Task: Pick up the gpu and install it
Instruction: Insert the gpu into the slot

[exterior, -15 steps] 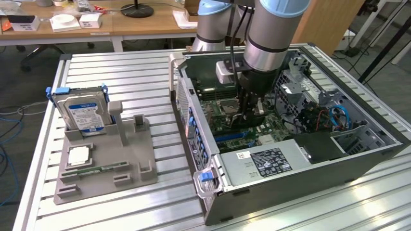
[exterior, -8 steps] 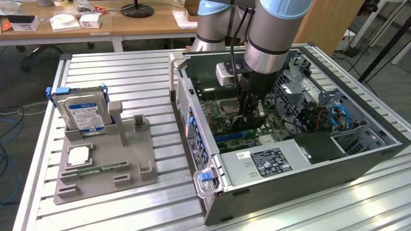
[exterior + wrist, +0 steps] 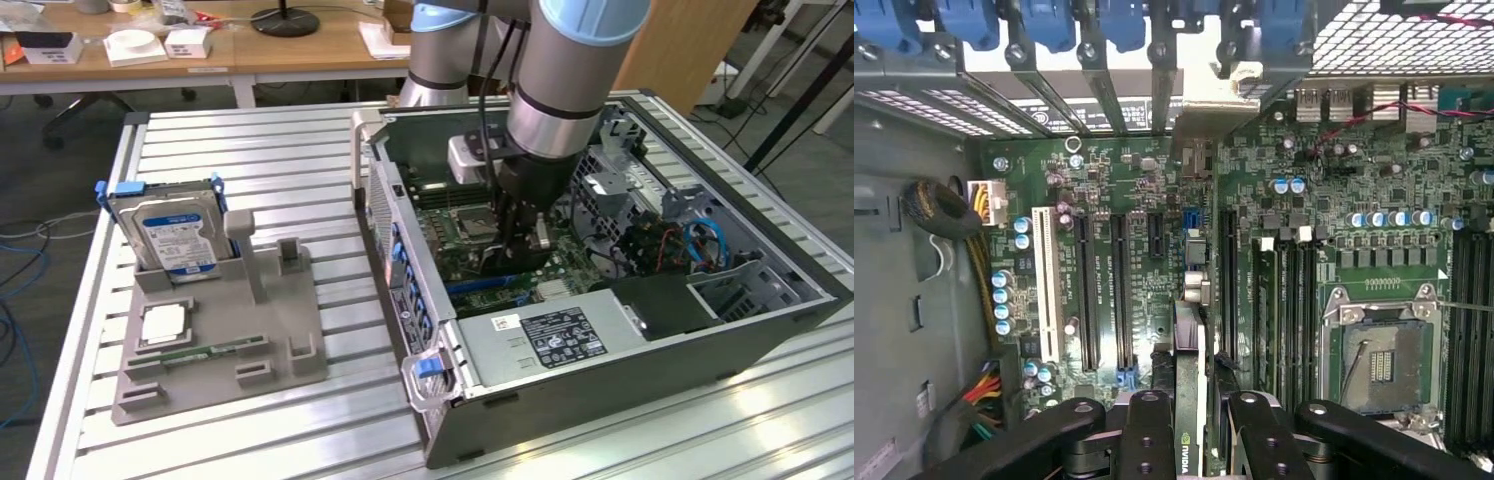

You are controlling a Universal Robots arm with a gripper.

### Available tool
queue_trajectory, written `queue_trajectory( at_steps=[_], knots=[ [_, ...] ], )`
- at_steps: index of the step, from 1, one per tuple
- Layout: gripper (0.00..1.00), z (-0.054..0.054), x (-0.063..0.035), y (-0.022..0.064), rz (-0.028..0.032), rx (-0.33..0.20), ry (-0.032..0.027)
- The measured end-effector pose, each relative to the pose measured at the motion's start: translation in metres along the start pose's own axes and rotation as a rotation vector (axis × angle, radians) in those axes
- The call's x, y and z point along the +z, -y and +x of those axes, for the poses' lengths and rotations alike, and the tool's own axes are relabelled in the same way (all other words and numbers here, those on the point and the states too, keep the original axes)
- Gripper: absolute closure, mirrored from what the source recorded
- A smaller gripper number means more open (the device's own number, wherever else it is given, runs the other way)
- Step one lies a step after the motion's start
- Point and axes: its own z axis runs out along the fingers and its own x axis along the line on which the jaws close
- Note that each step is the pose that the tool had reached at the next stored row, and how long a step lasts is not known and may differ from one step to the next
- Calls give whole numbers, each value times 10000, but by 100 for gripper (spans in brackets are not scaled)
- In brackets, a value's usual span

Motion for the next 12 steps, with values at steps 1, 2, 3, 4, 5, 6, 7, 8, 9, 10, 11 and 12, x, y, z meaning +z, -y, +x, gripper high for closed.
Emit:
queue_trajectory(
  at_steps=[1, 2, 3, 4, 5, 6, 7, 8, 9, 10, 11, 12],
  knots=[
    [74, 1, 3, -7, 0, 0, 0],
    [74, 2, 5, -16, 0, 0, -1],
    [74, 3, 8, -25, 0, 0, -1],
    [74, 4, 10, -35, -1, 0, -2],
    [74, 4, 12, -46, -1, 1, -1],
    [74, 5, 13, -57, -1, 1, -2],
    [74, 5, 14, -67, 0, 1, -2],
    [74, 6, 16, -75, 0, 1, -1],
    [74, 8, 16, -82, -1, 1, -2],
    [74, 11, 17, -87, -1, 1, -3],
    [74, 11, 19, -95, 0, 0, -2],
    [74, 12, 21, -107, 0, 0, -1]
  ],
)
